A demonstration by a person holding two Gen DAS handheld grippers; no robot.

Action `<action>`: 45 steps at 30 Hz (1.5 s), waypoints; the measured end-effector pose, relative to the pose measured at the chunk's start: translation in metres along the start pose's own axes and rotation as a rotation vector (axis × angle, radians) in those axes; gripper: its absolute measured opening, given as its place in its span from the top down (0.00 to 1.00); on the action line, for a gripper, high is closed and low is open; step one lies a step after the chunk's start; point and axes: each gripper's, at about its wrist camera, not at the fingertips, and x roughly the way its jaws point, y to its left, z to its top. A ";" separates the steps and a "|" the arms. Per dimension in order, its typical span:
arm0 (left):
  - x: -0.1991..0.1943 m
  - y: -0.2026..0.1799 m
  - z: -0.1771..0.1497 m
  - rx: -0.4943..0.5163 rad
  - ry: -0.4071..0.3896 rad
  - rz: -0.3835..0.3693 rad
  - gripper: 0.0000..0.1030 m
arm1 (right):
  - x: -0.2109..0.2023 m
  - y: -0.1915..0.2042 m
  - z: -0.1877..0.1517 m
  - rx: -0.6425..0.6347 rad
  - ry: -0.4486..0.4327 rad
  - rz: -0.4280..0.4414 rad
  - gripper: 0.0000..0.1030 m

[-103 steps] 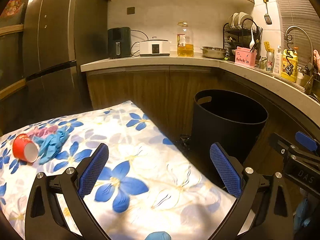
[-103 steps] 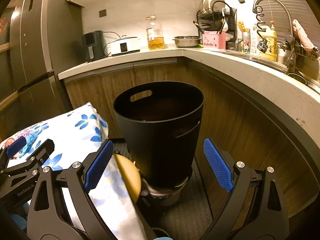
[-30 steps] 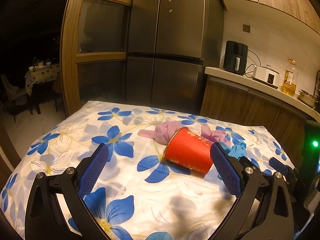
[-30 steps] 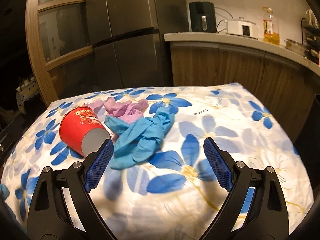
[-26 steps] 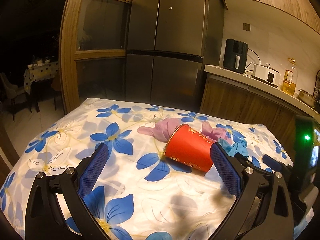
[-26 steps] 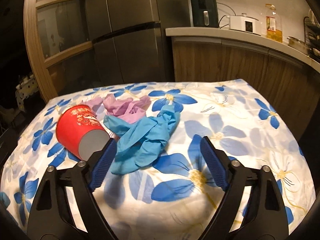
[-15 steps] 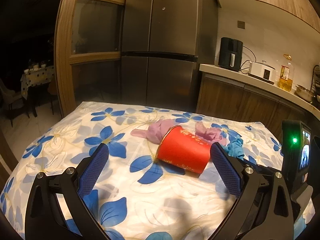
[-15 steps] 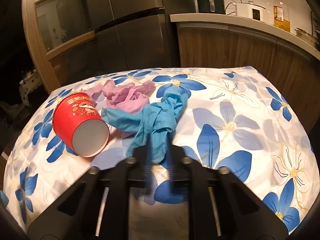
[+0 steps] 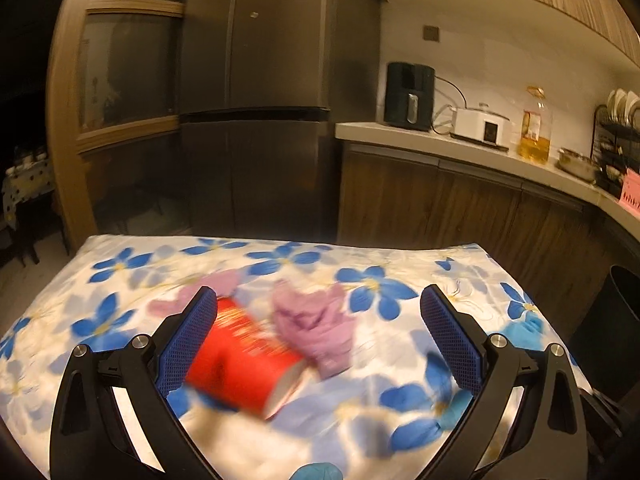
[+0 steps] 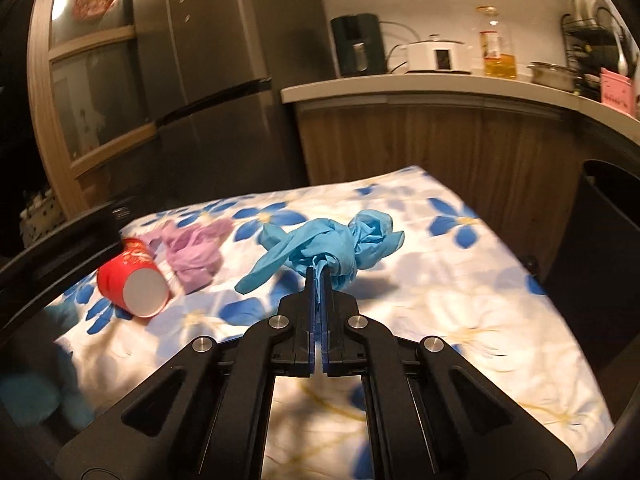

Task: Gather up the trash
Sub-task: 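Grasp the blue glove with the right tool, then grasp the pink bag with the left tool while the right tool holds the glove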

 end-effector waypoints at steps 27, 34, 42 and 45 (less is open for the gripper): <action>0.078 -0.011 -0.016 -0.026 0.252 0.079 0.98 | -0.022 -0.033 0.001 0.010 -0.031 -0.006 0.98; 0.030 -0.020 -0.011 -0.047 0.150 -0.014 0.99 | -0.037 -0.041 0.006 0.022 -0.061 -0.002 0.98; -0.016 -0.048 -0.007 -0.025 0.091 -0.074 0.99 | -0.061 -0.054 0.010 0.034 -0.093 -0.002 0.99; -0.026 -0.064 -0.009 -0.009 0.093 -0.095 0.99 | -0.072 -0.062 0.010 0.039 -0.107 -0.011 0.99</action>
